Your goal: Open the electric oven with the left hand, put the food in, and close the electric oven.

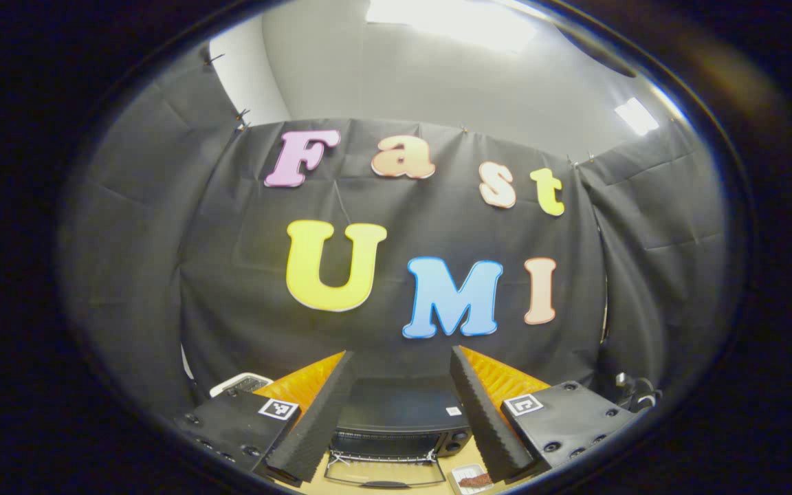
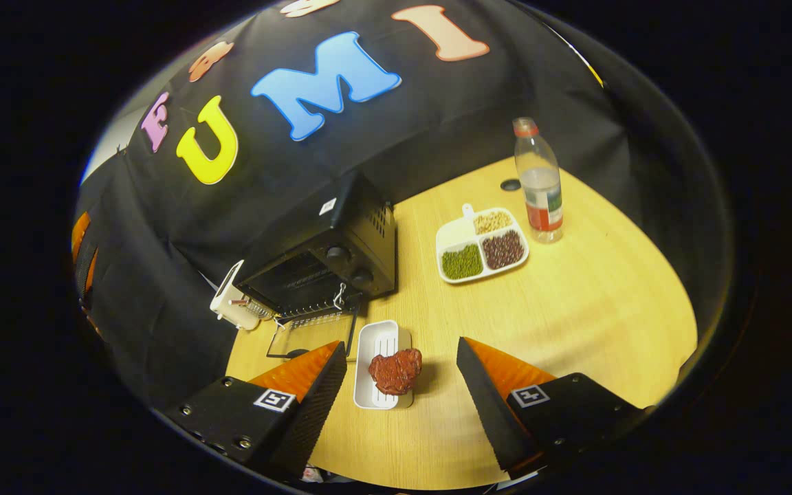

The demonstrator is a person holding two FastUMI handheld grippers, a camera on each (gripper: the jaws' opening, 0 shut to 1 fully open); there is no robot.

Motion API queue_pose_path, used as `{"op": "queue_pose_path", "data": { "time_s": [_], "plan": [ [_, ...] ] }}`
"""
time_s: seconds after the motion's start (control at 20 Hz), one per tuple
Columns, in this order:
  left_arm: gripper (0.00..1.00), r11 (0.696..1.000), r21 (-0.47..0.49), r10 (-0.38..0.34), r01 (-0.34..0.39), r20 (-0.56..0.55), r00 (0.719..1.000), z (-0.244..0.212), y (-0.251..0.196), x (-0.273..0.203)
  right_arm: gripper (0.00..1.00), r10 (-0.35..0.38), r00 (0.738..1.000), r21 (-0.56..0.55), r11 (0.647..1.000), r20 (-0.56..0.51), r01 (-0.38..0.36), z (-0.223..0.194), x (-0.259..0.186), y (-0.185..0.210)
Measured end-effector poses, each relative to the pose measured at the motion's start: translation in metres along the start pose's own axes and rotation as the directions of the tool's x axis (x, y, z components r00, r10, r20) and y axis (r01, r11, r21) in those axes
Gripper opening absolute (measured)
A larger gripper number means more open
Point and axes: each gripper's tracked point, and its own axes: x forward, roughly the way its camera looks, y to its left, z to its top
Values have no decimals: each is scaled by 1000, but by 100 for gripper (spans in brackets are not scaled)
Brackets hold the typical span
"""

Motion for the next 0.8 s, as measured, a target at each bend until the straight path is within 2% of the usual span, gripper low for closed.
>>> {"op": "queue_pose_path", "data": {
  "time_s": [0.2,0.45,0.55,0.6,0.65,0.75,0.8],
  "plan": [
    [98,1000,15,21,-22,39,999,36,-9,-8,98,77,996,99,992,-43,-73,-33,25,-9],
    [98,996,69,54,-53,-9,999,17,-12,-7,95,148,986,226,966,-80,-126,-51,54,-12],
    [88,996,61,64,-62,-23,998,11,-17,-7,95,146,984,239,964,-99,-119,-58,67,-14],
    [89,997,54,64,-63,-21,998,12,-20,-7,81,152,982,245,962,-113,-121,-61,71,-14],
    [90,996,53,68,-67,-19,998,13,-20,-7,80,162,979,255,959,-126,-126,-63,74,-12],
    [93,994,67,93,-91,-25,995,8,-16,-8,64,176,975,284,950,-138,-131,-66,84,-10],
    [93,992,72,107,-104,-33,994,4,-15,-7,49,190,974,308,941,-127,-143,-60,80,-6]
  ]
}}
